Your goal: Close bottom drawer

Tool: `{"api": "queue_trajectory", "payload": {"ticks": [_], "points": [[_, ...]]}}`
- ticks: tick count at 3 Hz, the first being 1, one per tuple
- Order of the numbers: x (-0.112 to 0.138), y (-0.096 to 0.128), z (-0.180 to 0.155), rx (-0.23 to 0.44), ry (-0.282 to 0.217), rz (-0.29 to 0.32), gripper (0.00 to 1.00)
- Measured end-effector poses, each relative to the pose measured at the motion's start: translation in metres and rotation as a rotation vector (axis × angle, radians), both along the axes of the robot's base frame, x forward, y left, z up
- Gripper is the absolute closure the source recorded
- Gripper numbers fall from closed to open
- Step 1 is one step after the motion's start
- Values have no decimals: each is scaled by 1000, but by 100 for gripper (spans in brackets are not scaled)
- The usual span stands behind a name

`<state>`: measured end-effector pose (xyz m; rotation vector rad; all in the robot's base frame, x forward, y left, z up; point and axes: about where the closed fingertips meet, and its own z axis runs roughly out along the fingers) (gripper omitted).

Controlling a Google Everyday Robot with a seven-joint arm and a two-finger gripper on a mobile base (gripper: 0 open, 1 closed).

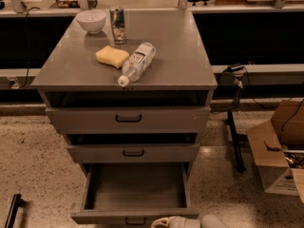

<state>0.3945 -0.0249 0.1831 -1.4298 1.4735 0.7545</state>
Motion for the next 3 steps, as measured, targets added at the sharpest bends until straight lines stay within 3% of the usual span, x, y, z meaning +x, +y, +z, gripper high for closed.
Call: {"api": "queue_trajectory", "payload": {"ticks": [2,3], "points": [[14,10,-19,45,-19,-54,100],[18,17,-31,83,4,-63,100]]}}
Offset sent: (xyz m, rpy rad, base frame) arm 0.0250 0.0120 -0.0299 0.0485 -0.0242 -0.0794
